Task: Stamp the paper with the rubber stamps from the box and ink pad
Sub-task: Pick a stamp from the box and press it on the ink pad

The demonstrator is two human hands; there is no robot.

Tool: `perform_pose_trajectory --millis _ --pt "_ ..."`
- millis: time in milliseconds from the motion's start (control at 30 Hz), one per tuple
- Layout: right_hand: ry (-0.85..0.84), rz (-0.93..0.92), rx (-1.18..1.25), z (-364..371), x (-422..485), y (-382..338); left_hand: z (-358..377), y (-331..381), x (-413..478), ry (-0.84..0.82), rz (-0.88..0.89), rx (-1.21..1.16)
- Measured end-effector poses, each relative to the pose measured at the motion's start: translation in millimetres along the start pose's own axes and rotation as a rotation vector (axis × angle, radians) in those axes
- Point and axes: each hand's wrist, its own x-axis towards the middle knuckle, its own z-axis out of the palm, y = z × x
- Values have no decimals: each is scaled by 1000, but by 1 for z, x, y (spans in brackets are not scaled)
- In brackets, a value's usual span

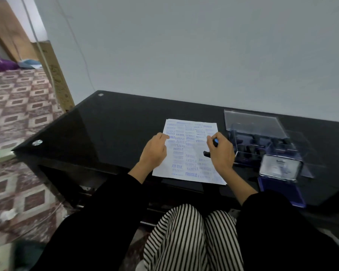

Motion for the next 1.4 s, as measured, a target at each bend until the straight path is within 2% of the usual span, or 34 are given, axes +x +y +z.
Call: perform_pose_trajectory --millis 133,433,600,1000,1400 --pt "-39 15 -10 -31 -15 8 0 40 -13 -78 87 51" --pt "34 27 -30 -105 -21 44 42 153 -31 -195 328 -14" --pt "42 107 -107 -130 -34 78 67 188 -42 -249 404 -22" --pt "53 135 -124 -130 -47 108 108 192 -48 -336 301 31" --pt "98 20 -213 -125 -45 119 129 192 -42 -320 318 11"
